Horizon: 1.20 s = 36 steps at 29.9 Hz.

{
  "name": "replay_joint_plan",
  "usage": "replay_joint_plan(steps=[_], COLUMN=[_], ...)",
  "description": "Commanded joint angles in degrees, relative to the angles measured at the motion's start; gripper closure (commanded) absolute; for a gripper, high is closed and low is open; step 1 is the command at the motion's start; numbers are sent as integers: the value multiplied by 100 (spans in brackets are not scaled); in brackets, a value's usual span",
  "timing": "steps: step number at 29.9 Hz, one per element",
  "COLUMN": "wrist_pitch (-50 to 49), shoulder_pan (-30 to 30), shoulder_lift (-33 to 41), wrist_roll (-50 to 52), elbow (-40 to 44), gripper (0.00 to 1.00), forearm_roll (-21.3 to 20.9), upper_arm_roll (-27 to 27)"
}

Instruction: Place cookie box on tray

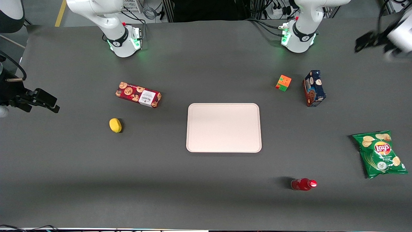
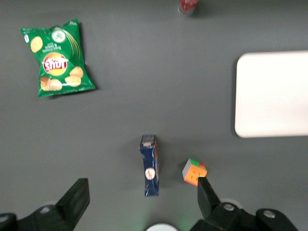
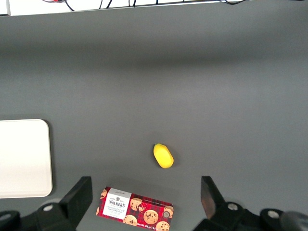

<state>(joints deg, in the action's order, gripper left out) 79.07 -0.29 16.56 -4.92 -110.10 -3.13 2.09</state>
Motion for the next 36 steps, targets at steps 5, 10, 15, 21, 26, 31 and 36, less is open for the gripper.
replay_joint_plan(steps=[5,10,15,21,26,31,36], wrist_pitch=[2514,3719,4493,5249,5364,5364,5364], shoulder_pan=[3,3,3,3,3,3,11], shoulder_lift=[225,-108,-530,-820,-997,-997,-1014], wrist_roll=[-97,-88,-97,-97,-105,-105,-105], elbow=[-2796,-3623,-3923,-4300,-4319,-4327,-4319], gripper=[0,0,0,0,12,38,86], forearm_roll=[-117,-117,-117,-126,-196,-197,-197], upper_arm_roll=[-16,-16,-7,-7,-7,-7,-7])
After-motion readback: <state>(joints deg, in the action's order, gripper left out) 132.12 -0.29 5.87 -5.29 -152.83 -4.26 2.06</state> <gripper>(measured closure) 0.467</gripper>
